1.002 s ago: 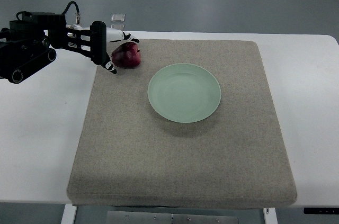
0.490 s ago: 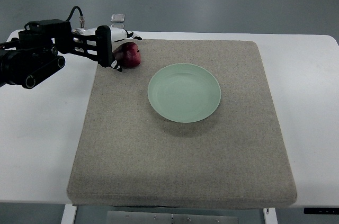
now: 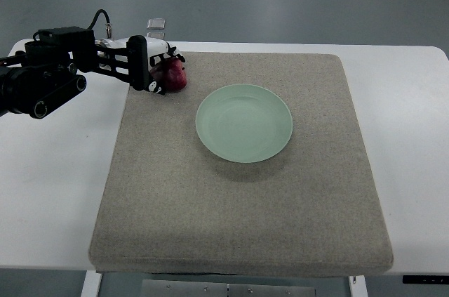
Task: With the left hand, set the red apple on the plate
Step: 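Carry the apple with the left hand onto the green plate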
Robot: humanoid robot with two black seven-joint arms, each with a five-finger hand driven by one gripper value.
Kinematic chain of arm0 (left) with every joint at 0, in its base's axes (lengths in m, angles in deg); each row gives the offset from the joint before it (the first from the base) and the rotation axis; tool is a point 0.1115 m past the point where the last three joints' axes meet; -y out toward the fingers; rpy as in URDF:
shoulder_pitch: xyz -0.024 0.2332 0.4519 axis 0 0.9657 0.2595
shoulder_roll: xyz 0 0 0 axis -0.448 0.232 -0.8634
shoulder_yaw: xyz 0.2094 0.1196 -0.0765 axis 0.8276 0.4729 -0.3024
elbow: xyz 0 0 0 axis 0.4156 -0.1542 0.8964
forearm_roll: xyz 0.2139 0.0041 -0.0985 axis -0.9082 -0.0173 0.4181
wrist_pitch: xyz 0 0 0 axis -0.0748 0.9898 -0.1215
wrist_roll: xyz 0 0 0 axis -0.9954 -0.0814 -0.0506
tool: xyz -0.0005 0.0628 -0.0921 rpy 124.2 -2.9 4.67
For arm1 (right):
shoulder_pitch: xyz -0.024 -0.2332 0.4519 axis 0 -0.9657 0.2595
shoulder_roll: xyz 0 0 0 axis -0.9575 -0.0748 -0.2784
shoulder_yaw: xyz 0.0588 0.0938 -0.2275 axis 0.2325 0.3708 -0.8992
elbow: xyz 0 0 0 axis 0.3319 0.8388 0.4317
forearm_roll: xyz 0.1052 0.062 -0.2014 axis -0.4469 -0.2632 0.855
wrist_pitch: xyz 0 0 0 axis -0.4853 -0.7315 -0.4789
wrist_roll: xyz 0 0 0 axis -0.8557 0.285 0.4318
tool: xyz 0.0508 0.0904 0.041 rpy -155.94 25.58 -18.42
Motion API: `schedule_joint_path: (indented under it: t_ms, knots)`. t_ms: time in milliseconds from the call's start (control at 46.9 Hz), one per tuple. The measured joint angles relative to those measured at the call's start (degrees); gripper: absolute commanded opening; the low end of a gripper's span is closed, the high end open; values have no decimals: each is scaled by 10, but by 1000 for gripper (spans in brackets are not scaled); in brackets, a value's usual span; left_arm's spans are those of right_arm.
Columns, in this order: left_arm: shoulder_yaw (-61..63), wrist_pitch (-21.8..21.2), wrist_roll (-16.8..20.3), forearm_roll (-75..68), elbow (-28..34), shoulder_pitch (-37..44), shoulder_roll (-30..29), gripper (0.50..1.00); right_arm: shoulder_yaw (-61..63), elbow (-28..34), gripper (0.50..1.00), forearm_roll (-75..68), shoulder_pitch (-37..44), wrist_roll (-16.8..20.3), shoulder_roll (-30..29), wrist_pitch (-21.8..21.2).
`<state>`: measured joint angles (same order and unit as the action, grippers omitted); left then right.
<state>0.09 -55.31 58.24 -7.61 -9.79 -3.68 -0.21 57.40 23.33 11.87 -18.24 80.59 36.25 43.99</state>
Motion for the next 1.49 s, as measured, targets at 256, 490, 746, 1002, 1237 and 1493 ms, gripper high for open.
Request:
schedule_joint_path:
  t_ms: [256, 490, 746, 1002, 1237, 1493]
  knots:
    - [-6, 2, 0, 3, 1, 0, 0, 500, 0, 0, 964, 0, 0, 0, 0, 0]
    - [-10, 3, 2, 10, -1, 0, 1, 500, 0, 0, 964, 0, 0, 0, 0, 0]
    - [-32, -1, 13, 19, -31, -15, 2, 500, 0, 0, 964, 0, 0, 0, 0, 0]
    - [-39, -1, 13, 14, -107, -34, 1, 500, 0, 0, 964, 0, 0, 0, 0, 0]
    - [-37, -1, 14, 9, -164, -36, 2, 500, 0, 0, 964, 0, 0, 0, 0, 0]
    - [-29, 2, 13, 5, -180, -27, 26, 500, 0, 0, 964, 0, 0, 0, 0, 0]
